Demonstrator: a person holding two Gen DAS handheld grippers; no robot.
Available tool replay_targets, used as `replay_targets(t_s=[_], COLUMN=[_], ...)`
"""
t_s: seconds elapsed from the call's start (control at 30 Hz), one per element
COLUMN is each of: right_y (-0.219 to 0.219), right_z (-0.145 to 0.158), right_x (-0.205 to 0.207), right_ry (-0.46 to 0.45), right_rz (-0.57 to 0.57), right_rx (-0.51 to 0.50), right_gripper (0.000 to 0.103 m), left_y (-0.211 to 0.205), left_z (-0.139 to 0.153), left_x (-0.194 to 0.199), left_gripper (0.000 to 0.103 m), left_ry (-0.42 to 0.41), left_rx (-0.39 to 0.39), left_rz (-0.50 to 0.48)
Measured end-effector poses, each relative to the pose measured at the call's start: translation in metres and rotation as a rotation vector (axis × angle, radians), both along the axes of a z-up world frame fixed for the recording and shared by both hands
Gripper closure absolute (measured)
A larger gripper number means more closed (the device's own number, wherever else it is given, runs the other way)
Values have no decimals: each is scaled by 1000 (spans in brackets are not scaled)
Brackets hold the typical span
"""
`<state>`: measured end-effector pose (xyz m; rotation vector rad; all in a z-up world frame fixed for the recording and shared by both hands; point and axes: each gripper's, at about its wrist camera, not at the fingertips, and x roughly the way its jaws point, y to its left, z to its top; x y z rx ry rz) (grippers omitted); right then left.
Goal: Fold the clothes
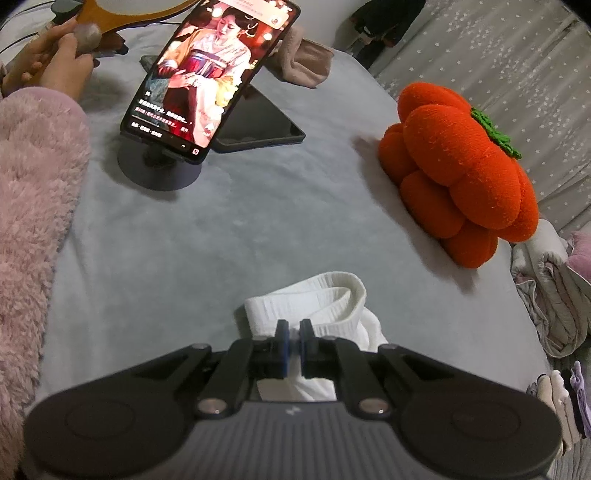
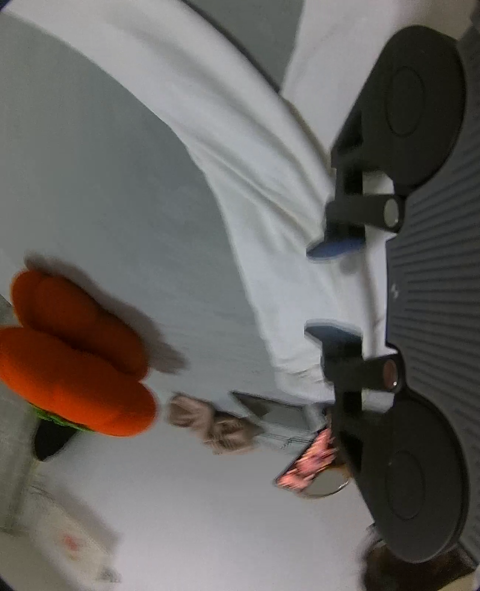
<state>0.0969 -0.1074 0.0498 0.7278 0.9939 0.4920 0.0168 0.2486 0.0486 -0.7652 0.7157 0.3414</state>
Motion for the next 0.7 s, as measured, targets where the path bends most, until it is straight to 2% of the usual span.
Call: replay_targets(t_s=[0.1,0.2,0.33,0.4,0.57,0.6,0.7], right_y=[19,38,60,66,67,67,67], right_z=[11,19,11,5,-14,-15,-20], right_x=[-12,-25,-34,-38,-43,-40,-32], right_ry=[-110,-274,-446,-497,-538,-539,-540], right_rz=[85,181,328,391,443,437,421], right_rx=[-175,-387,-662,-768,-923,-932,-959], right_gripper=[52,51,49,49,50,53,72], left_y=[0,-1,-2,-3,-7,-8,-9], left_z=[0,0,1,1,4,5,7], left_x=[0,1,2,3,4,4,4], left_gripper=[98,98,98,98,98,98,98], left_ry=[1,1,0,-1,-12,-15,-24], left_rx=[6,12,23,29,50,56,65], left_rz=[-3,-3,-3,-2,-3,-4,-4])
